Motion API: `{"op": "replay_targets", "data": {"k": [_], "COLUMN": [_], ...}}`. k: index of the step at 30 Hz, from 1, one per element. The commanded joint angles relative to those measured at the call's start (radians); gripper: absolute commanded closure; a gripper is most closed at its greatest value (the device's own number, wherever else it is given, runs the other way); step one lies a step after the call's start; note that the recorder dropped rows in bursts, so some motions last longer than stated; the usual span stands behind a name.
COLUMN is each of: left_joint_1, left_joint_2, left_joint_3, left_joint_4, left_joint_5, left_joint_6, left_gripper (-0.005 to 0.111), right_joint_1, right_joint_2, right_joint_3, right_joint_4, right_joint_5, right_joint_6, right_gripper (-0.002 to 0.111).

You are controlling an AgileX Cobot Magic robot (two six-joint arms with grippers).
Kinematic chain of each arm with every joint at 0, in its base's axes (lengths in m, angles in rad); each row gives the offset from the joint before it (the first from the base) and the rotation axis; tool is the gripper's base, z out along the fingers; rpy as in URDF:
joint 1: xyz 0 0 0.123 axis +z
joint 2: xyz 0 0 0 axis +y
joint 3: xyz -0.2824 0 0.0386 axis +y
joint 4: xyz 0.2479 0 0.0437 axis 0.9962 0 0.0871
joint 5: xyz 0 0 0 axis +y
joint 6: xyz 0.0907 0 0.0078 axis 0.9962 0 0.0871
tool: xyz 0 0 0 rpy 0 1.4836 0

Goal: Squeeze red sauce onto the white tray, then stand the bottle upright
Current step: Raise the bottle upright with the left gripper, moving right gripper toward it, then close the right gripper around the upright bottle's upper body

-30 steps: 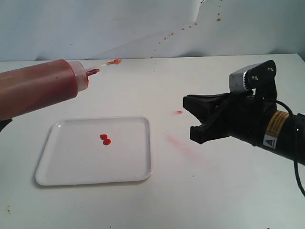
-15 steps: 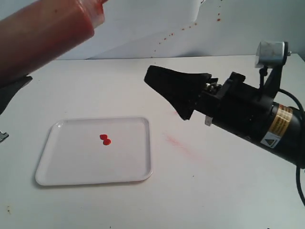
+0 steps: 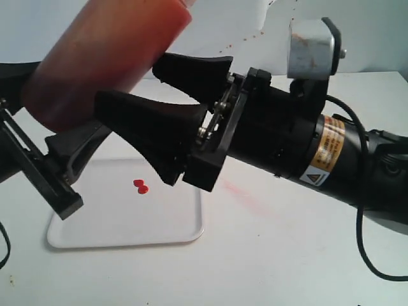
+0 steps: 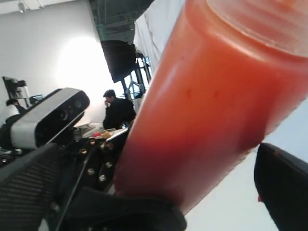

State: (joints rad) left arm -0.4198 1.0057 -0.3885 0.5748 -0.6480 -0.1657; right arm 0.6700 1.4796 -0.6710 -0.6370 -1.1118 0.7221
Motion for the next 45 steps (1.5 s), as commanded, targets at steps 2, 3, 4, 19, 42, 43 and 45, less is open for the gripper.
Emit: {"op": "replay_targets", "data": {"k": [2, 3, 4, 19, 42, 43, 45], "left_joint_1": [-0.004, -0.004, -0.004, -0.004, -0.004, -0.004, -0.004], "left_joint_2": [0.1, 0.122, 0.144, 0.379, 0.384, 0.384, 0.384], "left_joint_3": [-0.006, -0.006, -0.006, -0.006, -0.012, -0.012, -0.012], "left_joint_4": [0.063, 0.085, 0.101, 0.146, 0.131, 0.131, 0.131], "left_joint_5": [-0.151, -0.169, -0.185, -0.416, -0.38, -0.36, -0.313], "left_joint_6": [-0.043, -0.046, -0.049, -0.059, -0.066, -0.066, -0.066], "left_gripper": [0.107, 0.107, 0.107, 0.107, 0.106, 0.106, 0.106], "right_joint_1": [0.008, 0.008, 0.008, 0.008, 0.008, 0.008, 0.008], "right_joint_2": [-0.006, -0.006, -0.006, -0.006, -0.006, -0.006, -0.006], "right_joint_3": [-0.007, -0.007, -0.007, -0.007, -0.007, -0.007, -0.007], "right_joint_4": [0.087, 0.102, 0.107, 0.152, 0.152, 0.152, 0.154], "right_joint_5": [0.036, 0.036, 0.036, 0.132, 0.207, 0.221, 0.262], "right_joint_6": [-0.142, -0.159, -0.173, -0.176, -0.313, -0.327, -0.353], "right_gripper": [0.003, 0.003, 0.003, 0.032, 0.108, 0.108, 0.108]}}
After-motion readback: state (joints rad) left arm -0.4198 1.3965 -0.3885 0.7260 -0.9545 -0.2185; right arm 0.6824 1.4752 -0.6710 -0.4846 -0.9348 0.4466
